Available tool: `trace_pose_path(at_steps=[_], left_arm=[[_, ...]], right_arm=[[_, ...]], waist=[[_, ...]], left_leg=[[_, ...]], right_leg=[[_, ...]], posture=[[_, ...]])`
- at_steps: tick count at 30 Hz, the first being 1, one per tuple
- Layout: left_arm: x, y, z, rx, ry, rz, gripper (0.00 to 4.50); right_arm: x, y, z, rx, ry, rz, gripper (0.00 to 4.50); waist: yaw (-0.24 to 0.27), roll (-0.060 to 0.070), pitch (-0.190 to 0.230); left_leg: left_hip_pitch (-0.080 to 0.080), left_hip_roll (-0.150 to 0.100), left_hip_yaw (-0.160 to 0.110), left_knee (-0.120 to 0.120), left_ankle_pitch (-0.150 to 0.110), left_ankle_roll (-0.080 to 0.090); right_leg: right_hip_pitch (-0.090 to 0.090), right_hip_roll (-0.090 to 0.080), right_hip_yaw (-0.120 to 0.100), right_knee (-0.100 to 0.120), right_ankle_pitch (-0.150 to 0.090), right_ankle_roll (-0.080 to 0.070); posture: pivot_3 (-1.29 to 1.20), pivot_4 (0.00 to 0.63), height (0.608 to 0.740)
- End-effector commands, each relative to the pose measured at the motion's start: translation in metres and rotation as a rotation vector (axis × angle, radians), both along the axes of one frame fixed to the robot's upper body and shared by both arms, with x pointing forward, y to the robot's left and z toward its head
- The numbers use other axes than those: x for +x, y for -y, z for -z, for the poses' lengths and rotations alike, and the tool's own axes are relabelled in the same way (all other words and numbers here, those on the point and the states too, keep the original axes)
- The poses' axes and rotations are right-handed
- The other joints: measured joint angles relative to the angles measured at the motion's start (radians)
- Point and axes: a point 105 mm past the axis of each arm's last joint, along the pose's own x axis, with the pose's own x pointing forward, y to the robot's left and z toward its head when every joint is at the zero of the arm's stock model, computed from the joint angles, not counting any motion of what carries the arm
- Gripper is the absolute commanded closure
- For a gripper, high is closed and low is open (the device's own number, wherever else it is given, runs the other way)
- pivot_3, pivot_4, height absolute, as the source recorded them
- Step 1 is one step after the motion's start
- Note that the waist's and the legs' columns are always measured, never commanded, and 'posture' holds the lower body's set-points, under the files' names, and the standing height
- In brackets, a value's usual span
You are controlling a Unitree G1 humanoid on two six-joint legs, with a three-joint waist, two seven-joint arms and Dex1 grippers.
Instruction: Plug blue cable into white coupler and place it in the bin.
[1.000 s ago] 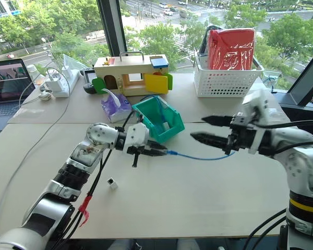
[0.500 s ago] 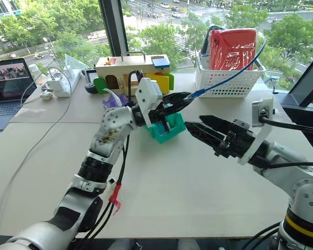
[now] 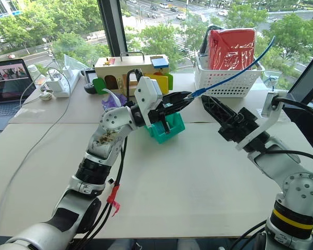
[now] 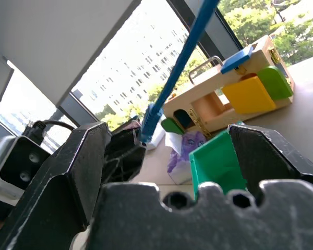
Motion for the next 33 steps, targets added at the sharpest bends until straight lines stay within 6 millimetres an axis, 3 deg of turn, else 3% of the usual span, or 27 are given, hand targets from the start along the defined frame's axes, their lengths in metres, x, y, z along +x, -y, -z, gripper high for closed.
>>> trace_pose_path(at_steps=[1,9,13,22,23,31,33], left_arm=[[-0.011,0.005,-0.012,-0.025,0.051,0.028,4.42],[-0.013,0.012,-0.013,-0.024,0.047,0.042,4.42],[-0.013,0.011,-0.012,-0.024,0.043,0.035,4.42],[-0.010,0.012,-0.014,-0.024,0.048,0.030,4.42],[-0.010,0.012,-0.014,-0.022,0.050,0.032,4.42],[-0.009,0.010,-0.014,-0.025,0.040,0.040,4.42],[-0.013,0.006,-0.017,-0.070,-0.023,0.095,3.42]], right_arm=[[-0.001,-0.005,-0.008,0.014,0.031,-0.010,0.21],[0.005,-0.002,-0.016,0.044,0.060,0.007,0.21],[0.007,0.000,-0.020,0.067,0.071,0.016,1.13],[0.009,-0.011,-0.014,0.061,0.052,-0.015,4.29],[0.010,-0.011,-0.013,0.059,0.051,-0.017,4.48],[0.010,-0.011,-0.012,0.057,0.048,-0.013,4.48],[0.011,-0.010,-0.013,0.056,0.050,-0.007,4.50]], waist=[[0.000,0.000,0.000],[0.001,0.000,0.000],[0.001,0.000,0.000],[0.001,0.000,0.000],[0.001,0.000,0.000],[0.001,0.000,0.000],[0.001,0.000,0.000]], left_leg=[[0.000,0.000,0.000,0.000,0.000,0.000],[0.000,0.000,0.000,0.000,0.000,0.000],[0.000,0.000,0.000,0.000,0.000,0.000],[0.000,0.000,0.000,-0.001,0.000,0.000],[0.000,0.000,0.000,-0.001,0.000,0.000],[-0.001,0.000,0.000,-0.002,0.000,0.000],[-0.001,0.000,0.000,-0.002,0.000,0.000]], right_leg=[[0.000,0.000,0.000,0.000,0.000,0.000],[0.000,0.000,0.000,-0.001,0.000,0.000],[0.000,0.000,0.000,-0.002,0.000,0.000],[0.000,0.000,0.000,-0.002,0.000,0.000],[0.000,0.000,0.000,-0.002,0.000,0.000],[0.000,0.000,0.000,-0.004,0.000,0.000],[0.000,0.000,0.000,-0.004,0.000,0.000]], posture=[[0.00,0.150,0.740],[0.00,0.150,0.740],[0.00,0.150,0.740],[0.00,0.150,0.740],[0.00,0.150,0.740],[0.00,0.150,0.740],[0.00,0.150,0.740]])
